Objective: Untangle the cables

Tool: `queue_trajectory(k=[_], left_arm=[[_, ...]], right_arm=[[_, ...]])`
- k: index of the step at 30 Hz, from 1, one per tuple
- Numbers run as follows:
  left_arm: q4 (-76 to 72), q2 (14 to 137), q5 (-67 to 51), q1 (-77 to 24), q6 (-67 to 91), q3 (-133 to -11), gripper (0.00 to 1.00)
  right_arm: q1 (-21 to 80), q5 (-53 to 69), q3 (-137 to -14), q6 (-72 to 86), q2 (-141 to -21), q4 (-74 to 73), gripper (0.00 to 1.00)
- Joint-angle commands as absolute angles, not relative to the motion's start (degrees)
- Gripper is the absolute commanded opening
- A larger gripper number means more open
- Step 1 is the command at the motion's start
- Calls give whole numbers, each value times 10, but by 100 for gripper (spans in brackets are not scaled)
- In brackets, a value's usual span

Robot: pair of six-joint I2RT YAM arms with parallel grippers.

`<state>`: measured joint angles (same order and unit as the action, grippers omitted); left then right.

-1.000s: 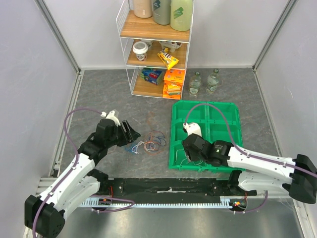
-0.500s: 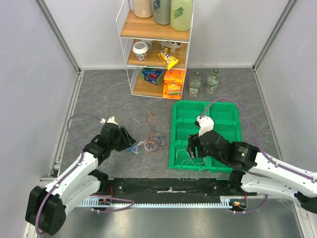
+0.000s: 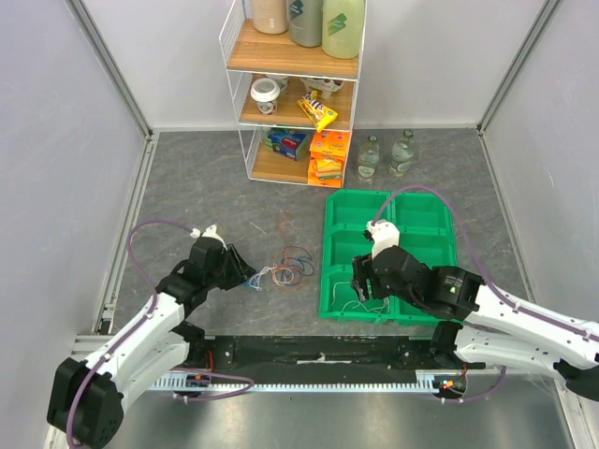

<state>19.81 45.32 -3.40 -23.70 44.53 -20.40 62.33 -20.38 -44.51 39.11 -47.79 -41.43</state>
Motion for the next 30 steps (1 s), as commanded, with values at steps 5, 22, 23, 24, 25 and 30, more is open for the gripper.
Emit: queue_trajectory(k=[5,22,23,24,25,30], left_arm=[[205,440,-15,-236,447,-218,6],[372,231,150,-236,461,-367,2],[358,220,137,-236,451,-372,2],[339,208,119,-236,440,-374,2],[311,197,91,-236,428,-374,2],[106,207,-165,-236,405,-361,2]], right_arm=[[621,-192,-454,390,-484,-395,72],[622,-184,-452,381,-510,-373,73],[622,-180,-453,380,-512,-369,73],[621,-175,-455,379,-512,-368,73],[621,-171,-458,376,-513,-365,73],[621,-118,-467,354,-498,-321,79]])
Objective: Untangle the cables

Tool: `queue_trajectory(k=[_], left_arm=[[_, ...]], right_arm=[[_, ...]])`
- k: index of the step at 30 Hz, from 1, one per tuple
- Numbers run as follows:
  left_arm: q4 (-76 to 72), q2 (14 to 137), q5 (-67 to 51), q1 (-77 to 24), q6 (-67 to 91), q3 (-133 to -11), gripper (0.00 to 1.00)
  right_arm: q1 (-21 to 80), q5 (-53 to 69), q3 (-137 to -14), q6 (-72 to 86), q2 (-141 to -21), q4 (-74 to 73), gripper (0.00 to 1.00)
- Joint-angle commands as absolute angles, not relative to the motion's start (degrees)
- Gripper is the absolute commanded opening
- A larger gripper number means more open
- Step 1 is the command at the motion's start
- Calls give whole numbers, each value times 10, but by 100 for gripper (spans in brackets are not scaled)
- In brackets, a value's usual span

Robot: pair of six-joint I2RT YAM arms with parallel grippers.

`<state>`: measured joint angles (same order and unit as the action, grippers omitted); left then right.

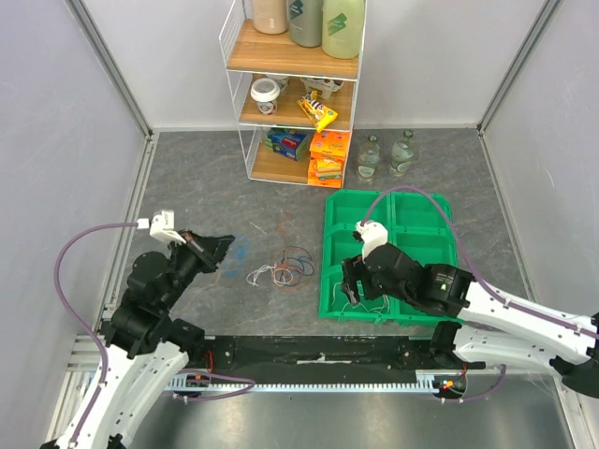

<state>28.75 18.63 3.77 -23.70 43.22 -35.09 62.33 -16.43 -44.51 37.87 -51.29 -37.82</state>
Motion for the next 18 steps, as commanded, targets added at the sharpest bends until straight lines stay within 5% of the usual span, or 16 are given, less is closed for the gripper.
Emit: queue_trajectory(k=[1,7,18], left_arm=[[74,227,-220,-236,415,-365,2],[-129,342,-449,-240,523,-350,2],[-254,399,-440,-335,584,-298,1]], right_arm=[[621,-101,-469,350,-494,-307,80],[621,-9,-482,325,-452,-212,85],[621,48,-440,374,-454,-28,95]])
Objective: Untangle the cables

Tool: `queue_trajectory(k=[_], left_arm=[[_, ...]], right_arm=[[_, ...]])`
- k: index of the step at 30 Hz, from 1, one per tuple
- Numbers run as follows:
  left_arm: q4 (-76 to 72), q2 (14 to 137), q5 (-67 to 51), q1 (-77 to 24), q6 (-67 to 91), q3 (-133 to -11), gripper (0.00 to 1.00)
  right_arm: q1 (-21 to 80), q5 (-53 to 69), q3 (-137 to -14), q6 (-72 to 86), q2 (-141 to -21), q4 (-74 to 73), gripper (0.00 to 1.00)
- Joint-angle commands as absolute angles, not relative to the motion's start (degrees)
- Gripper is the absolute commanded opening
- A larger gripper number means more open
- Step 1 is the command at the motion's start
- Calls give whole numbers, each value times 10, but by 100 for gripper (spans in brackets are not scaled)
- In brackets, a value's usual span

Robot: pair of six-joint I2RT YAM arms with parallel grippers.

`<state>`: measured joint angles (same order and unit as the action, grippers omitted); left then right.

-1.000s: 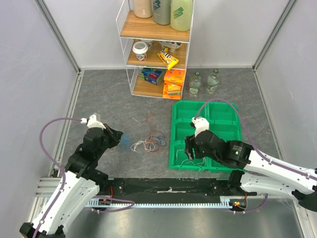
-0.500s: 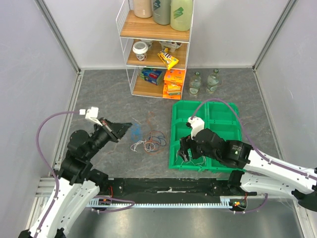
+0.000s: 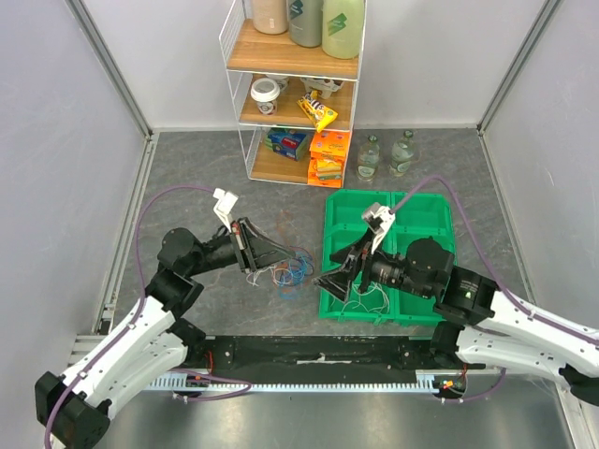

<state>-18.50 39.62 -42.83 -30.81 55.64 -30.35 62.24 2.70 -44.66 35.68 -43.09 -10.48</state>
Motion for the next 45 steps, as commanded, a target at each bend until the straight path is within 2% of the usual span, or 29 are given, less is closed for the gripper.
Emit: queue_trajectory(k=[1,6,9,10,11,13,16,17,18,19,21,23,24,32,38,45], left_arm=[[-254,402,-432,-345,580,-296,2],[-254,419,-412,-381,574,-292,2],[-254,426,-404,-397,568,-294,2],[-253,429,-401,-400,566,-294,2],[-253,429,-399,-403,566,-294,2],[-248,431,-395,-405,563,-294,2],[-231,435,-388,-406,550,-300,2],[-226,436,-389,-406,543,-302,2],[-211,436,-388,-407,531,-308,2],[-180,433,-380,-406,511,-318,11],[-111,420,-346,-406,477,-345,46],[-61,395,-298,-406,448,-359,75],[-33,374,-268,-407,435,-365,81],[210,261,37,-406,439,-385,83],[234,257,45,-406,453,-357,83],[250,345,20,-406,443,-357,84]], right_arm=[[621,59,-439,379,-465,-15,95],[621,114,-403,431,-499,86,94],[621,127,-383,451,-513,115,86],[621,128,-376,457,-514,122,79],[621,129,-366,461,-512,132,68],[621,123,-348,473,-503,140,37],[621,106,-333,477,-480,130,4],[621,94,-333,476,-473,122,0],[621,84,-334,473,-464,111,0],[621,69,-337,469,-455,95,0],[621,34,-346,456,-437,53,0],[618,-14,-368,438,-424,1,0],[615,-40,-382,429,-420,-46,0],[569,-203,-520,350,-467,-262,0],[505,-219,-568,310,-537,-293,0],[401,-101,-536,344,-620,-265,0]])
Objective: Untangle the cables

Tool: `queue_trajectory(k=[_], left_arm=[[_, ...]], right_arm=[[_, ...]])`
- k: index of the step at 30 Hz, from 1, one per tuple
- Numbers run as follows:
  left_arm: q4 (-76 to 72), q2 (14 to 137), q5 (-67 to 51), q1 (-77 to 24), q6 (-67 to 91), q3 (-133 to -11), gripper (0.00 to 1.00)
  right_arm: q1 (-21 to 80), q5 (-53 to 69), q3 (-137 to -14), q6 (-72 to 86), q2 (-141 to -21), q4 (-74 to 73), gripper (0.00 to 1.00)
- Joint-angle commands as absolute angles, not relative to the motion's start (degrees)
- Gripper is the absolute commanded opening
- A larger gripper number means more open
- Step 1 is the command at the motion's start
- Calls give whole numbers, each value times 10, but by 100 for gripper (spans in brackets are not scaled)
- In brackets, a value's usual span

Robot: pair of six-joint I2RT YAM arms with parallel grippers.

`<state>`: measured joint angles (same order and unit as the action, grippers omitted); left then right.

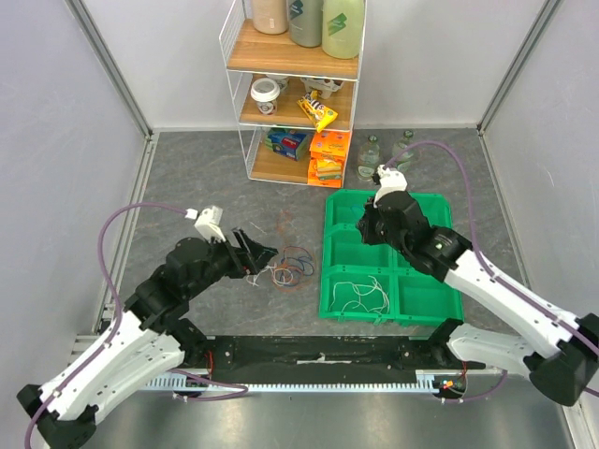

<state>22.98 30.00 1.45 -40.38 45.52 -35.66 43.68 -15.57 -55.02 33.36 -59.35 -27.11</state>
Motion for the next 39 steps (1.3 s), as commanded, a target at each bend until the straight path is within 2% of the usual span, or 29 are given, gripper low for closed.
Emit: queue_trajectory(k=[1,5,8,11,13,15,19,24,29,34,35,37,39], left_arm=[[253,357,18,-406,441,-356,84],[265,392,18,-406,444,-354,82],[266,408,21,-405,449,-352,81],[265,418,29,-406,452,-346,81],[264,424,33,-406,452,-345,81],[263,427,36,-406,452,-343,81],[252,427,40,-406,451,-334,80],[261,425,89,-406,474,-322,80],[244,409,120,-405,499,-295,81],[241,424,97,-406,486,-298,81],[243,425,93,-405,483,-298,81],[256,428,92,-406,476,-301,85],[271,426,98,-405,472,-303,88]], right_arm=[[391,-93,-529,350,-628,-265,0],[363,-65,-503,370,-640,-265,0],[352,-68,-488,364,-645,-266,7],[349,-76,-491,347,-650,-284,9],[348,-56,-488,335,-646,-286,5],[349,14,-480,326,-639,-275,0],[351,109,-447,347,-589,-248,0],[352,108,-430,329,-522,-276,0],[352,58,-431,315,-547,-294,1],[352,35,-470,297,-620,-285,17],[351,26,-477,290,-628,-289,24],[352,5,-493,271,-642,-309,48],[352,5,-497,255,-636,-325,61]])
